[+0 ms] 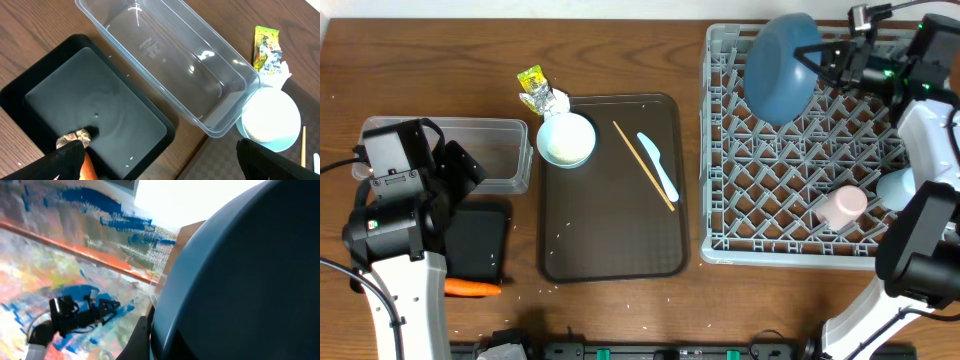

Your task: Sort waste into correct bins and load items into the dishwasher rack

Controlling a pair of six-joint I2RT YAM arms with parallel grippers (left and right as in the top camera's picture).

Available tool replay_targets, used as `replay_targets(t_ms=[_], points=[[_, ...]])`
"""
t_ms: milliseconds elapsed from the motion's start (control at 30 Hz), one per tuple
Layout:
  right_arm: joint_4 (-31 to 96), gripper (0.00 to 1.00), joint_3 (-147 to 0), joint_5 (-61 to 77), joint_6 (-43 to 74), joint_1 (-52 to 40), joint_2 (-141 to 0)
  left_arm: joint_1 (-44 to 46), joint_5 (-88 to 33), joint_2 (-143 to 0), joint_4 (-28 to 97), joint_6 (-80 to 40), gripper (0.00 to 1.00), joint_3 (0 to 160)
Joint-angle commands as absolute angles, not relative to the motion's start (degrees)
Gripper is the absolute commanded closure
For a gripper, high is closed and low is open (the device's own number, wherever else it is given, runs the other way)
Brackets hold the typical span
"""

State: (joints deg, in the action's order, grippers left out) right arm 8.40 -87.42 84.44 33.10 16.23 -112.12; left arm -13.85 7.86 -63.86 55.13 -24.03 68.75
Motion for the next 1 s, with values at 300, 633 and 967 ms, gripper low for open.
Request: replay_targets(t_ms=[300, 633, 967], points=[[26.2, 0.86, -87.2, 76.3, 20.0, 19.1, -110.7, -14.2, 7.9, -63.2, 55.2, -24.3, 0.02, 69.5], [26.1, 0.69, -87.2, 76.1, 19.2, 20.2, -110.6, -14.2, 7.9, -63.2, 55.2, -24.3, 0.02, 69.5], [29.4, 0.71, -87.2, 76.0, 11.6, 22.3, -110.6, -14.2, 7.9, -63.2, 55.2, -24.3, 0.02, 69.5]])
